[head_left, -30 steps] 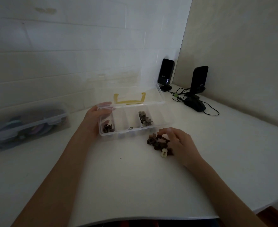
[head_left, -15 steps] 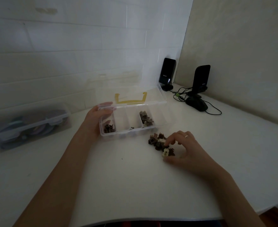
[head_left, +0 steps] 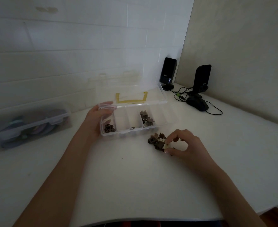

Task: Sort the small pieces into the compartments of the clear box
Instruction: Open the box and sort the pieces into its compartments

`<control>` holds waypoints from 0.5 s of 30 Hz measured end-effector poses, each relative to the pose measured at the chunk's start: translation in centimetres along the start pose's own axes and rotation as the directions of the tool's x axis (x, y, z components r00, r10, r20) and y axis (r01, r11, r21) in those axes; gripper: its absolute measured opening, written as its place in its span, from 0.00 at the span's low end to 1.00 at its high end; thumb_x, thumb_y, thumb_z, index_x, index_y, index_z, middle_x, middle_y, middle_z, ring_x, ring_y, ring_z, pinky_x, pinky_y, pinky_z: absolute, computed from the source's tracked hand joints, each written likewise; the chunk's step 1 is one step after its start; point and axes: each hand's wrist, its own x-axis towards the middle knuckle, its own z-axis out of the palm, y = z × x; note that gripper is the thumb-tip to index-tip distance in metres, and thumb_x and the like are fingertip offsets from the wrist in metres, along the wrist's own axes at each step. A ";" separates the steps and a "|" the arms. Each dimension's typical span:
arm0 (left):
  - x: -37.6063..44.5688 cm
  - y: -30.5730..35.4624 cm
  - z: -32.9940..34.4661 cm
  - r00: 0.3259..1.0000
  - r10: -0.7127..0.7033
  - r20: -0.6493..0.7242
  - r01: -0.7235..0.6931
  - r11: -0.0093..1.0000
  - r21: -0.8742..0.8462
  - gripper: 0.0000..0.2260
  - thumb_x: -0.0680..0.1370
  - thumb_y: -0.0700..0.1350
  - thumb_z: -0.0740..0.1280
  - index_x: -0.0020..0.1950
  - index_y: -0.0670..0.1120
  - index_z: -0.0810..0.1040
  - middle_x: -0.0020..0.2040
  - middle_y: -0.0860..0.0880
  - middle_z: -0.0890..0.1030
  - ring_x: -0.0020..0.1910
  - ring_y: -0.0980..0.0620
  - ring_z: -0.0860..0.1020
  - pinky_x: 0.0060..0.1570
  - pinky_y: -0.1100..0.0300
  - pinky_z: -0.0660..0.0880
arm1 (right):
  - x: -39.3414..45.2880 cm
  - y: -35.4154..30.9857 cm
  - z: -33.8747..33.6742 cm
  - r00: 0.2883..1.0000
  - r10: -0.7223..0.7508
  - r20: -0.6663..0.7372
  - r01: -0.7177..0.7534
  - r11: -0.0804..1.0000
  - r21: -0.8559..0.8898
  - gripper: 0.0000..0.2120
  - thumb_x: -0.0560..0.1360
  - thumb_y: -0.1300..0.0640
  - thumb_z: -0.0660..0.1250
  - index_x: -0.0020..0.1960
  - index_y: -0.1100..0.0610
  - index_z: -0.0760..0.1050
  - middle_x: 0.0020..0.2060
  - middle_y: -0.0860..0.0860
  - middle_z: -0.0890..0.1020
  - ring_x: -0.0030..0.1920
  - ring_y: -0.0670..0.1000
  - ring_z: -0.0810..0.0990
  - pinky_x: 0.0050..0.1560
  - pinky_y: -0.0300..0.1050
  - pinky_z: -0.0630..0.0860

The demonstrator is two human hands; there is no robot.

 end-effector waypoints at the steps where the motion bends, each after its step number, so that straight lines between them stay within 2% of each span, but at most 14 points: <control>1: 0.0 0.0 0.0 1.000 -0.001 0.004 0.001 1.000 0.003 0.14 0.73 0.36 0.66 0.58 0.46 0.77 0.48 0.50 0.80 0.45 0.55 0.76 0.41 0.61 0.69 | 0.0 -0.1 0.0 1.000 -0.006 -0.005 0.006 0.998 0.060 0.12 0.65 0.59 0.77 0.42 0.47 0.77 0.42 0.38 0.80 0.46 0.44 0.76 0.46 0.31 0.67; 5: 0.1 -0.2 -0.3 1.000 0.000 0.017 0.000 1.000 0.011 0.13 0.73 0.37 0.67 0.56 0.48 0.78 0.48 0.50 0.81 0.46 0.54 0.77 0.43 0.60 0.69 | 0.3 -0.4 0.3 0.999 -0.034 0.004 0.031 0.951 0.309 0.14 0.66 0.69 0.75 0.47 0.54 0.79 0.43 0.45 0.82 0.43 0.47 0.81 0.42 0.36 0.77; 8: 0.2 -0.3 -0.4 1.000 0.000 0.015 0.000 1.000 0.009 0.12 0.72 0.38 0.68 0.53 0.50 0.79 0.48 0.51 0.82 0.46 0.55 0.77 0.44 0.59 0.69 | 0.4 -0.2 0.5 0.999 -0.035 0.013 0.026 0.913 0.408 0.15 0.68 0.72 0.72 0.49 0.56 0.79 0.46 0.49 0.83 0.46 0.51 0.83 0.46 0.40 0.79; 11: 0.4 -0.3 -0.5 1.000 -0.002 0.013 0.002 1.000 0.005 0.11 0.72 0.37 0.68 0.52 0.50 0.79 0.48 0.50 0.81 0.46 0.54 0.77 0.43 0.59 0.69 | 0.5 0.0 0.7 0.999 -0.031 0.027 0.016 0.898 0.440 0.17 0.69 0.74 0.70 0.49 0.54 0.79 0.47 0.49 0.83 0.48 0.51 0.83 0.51 0.39 0.78; 15: 0.4 -0.3 -0.5 1.000 0.002 0.018 -0.002 1.000 0.008 0.11 0.72 0.37 0.68 0.52 0.50 0.79 0.48 0.50 0.82 0.46 0.54 0.77 0.43 0.59 0.69 | 0.6 -0.2 0.9 1.000 -0.015 0.015 0.008 0.917 0.398 0.17 0.69 0.72 0.70 0.48 0.52 0.80 0.46 0.46 0.84 0.47 0.47 0.83 0.49 0.35 0.77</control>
